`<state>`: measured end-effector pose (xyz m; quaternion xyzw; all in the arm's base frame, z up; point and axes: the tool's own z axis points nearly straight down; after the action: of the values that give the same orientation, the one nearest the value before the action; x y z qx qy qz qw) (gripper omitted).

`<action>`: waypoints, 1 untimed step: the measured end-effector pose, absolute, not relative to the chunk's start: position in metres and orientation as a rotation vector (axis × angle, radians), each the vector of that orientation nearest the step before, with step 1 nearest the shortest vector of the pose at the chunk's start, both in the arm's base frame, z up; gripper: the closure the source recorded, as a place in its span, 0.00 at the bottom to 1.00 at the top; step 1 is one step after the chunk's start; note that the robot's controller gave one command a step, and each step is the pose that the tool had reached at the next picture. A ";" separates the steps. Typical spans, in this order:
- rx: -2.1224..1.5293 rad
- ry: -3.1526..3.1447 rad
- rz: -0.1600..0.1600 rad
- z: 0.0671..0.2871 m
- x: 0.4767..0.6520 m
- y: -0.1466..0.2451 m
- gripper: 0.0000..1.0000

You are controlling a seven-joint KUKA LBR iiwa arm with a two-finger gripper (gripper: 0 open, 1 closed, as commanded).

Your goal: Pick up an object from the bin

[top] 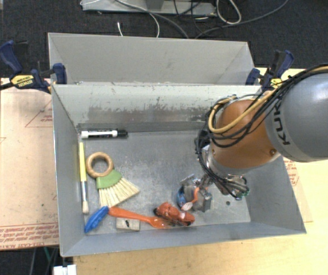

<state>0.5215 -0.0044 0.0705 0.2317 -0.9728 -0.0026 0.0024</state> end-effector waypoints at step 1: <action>0.726 -3.052 -0.008 0.070 0.522 -0.004 1.00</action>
Offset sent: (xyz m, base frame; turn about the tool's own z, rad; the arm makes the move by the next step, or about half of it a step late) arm -0.0001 0.0000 0.0830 0.0003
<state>0.5215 -0.0045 0.0705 0.2315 -0.9728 -0.0026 0.0024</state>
